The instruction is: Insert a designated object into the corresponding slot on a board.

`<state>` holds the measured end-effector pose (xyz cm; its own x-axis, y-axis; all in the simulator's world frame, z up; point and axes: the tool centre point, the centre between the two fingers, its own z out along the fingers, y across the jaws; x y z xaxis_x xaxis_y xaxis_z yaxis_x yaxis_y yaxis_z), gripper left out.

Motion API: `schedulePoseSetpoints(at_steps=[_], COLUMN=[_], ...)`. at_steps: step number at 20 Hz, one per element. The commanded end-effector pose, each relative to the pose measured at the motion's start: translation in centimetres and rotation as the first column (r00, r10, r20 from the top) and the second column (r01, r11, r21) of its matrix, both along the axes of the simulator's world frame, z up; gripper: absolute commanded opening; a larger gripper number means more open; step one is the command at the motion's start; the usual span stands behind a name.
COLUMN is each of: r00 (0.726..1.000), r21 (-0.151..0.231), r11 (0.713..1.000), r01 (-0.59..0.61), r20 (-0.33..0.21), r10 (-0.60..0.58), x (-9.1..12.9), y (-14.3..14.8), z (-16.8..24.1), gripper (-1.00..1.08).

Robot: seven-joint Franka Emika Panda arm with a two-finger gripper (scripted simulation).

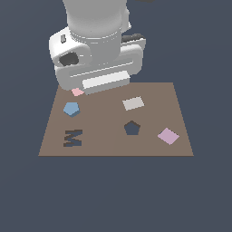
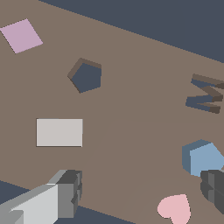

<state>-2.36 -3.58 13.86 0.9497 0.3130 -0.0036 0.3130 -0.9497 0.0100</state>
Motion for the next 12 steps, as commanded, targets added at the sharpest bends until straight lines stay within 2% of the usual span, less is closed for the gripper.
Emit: schedulePoseSetpoints(at_steps=[1, 6, 12], r00=[0.998, 0.980, 0.934], r21=[0.001, 0.003, 0.006], r11=[0.998, 0.980, 0.934], r01=[-0.062, -0.200, -0.356], r20=[0.000, 0.000, 0.000], r10=[0.062, 0.200, 0.356], x=[-0.4, -0.8, -0.8], y=[-1.1, -3.7, -6.8], z=[-0.8, -2.6, -4.8], gripper=[1.00, 1.00, 1.00])
